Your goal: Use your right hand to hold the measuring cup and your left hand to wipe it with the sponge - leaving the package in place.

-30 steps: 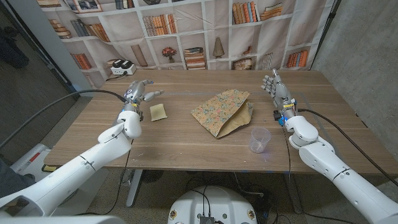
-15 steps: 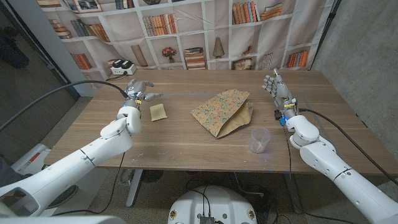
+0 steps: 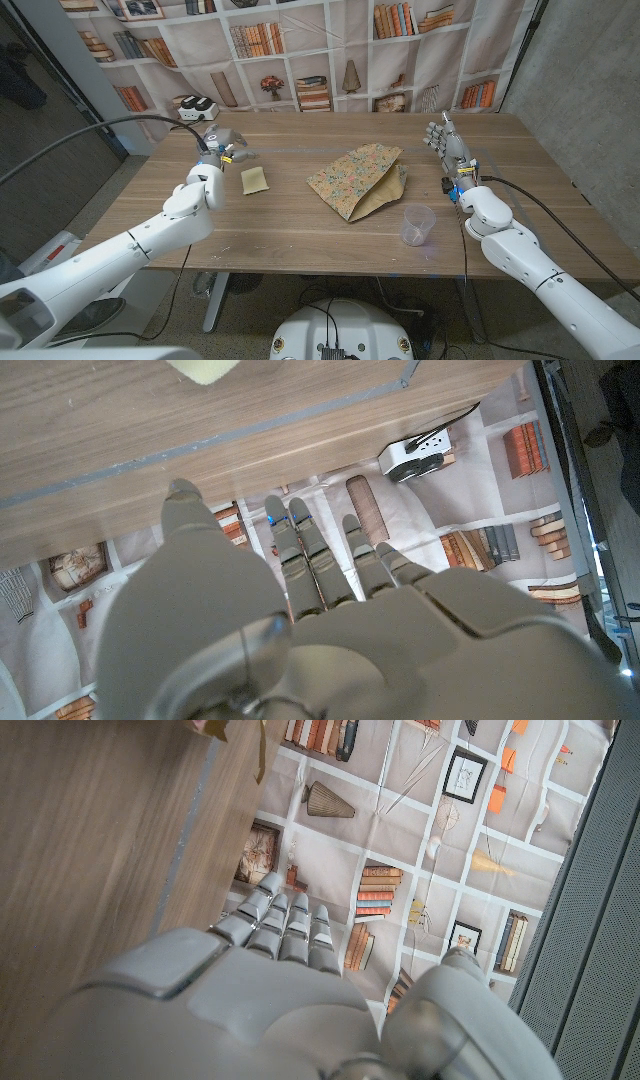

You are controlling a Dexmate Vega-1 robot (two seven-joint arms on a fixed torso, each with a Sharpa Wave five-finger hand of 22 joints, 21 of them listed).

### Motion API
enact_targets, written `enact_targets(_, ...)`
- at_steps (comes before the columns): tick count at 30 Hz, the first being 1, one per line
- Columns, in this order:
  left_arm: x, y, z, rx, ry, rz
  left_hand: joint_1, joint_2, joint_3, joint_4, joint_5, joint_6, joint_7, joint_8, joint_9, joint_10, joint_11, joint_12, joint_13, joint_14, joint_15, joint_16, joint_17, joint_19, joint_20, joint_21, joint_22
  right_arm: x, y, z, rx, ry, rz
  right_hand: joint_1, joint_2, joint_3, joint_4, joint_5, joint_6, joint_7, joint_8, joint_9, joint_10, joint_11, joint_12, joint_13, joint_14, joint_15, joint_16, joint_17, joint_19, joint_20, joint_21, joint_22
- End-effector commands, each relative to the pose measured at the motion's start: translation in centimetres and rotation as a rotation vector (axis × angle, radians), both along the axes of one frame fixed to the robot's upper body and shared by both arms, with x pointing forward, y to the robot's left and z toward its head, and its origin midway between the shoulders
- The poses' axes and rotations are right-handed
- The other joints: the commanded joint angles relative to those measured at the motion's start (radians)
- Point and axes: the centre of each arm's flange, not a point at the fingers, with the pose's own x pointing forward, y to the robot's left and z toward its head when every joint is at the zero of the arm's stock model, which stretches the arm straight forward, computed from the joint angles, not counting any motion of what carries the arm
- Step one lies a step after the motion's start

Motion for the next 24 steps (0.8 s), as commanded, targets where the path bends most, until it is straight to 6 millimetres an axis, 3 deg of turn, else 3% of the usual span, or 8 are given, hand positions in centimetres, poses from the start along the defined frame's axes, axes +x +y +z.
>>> enact_targets(1,0.0,0.0,-0.1,0.072,0.068,0.058,0.019,0.003,-0.007,-0.006,0.01,-0.013,-0.002,-0.009,0.003,-0.002,0.001,-0.016,0.002,0.007,-0.127,0.002,0.001,0.003,-0.034,0.005,0.002,-0.2,0.1,-0.1,0.006,0.0,-0.002,-0.006,0.006,-0.004,0.003,0.004,0.01,-0.002,0.004,0.001,0.012,-0.001,0.006,0.003,0.007,0.0,0.003,0.003,0.006,-0.018,-0.002,0.001)
enact_targets(13,0.8,-0.5,-0.8,0.102,0.158,0.067,0.049,0.007,-0.012,-0.012,0.011,-0.07,-0.004,-0.048,0.007,-0.038,-0.001,-0.047,0.007,-0.016,-0.118,-0.009,0.002,0.004,0.01,0.004,0.002,-0.2,0.2,-0.1,0.004,0.007,0.0,-0.007,0.007,-0.005,0.003,0.004,0.013,-0.004,0.004,0.001,0.013,0.001,0.005,0.003,0.01,0.001,0.003,0.003,0.007,-0.016,-0.007,0.001)
enact_targets(24,1.8,-1.2,-0.9,0.128,0.291,0.065,0.075,0.011,-0.024,-0.014,0.012,-0.14,-0.009,-0.091,0.012,-0.102,0.0,-0.067,0.011,-0.05,-0.113,-0.016,0.004,-0.013,0.027,-0.002,0.002,0.1,0.3,-0.1,0.005,0.015,0.004,-0.007,0.008,-0.006,0.003,0.004,0.016,-0.003,0.003,0.001,0.015,0.001,0.005,0.003,0.01,0.001,0.002,0.003,0.009,-0.016,-0.012,0.001)
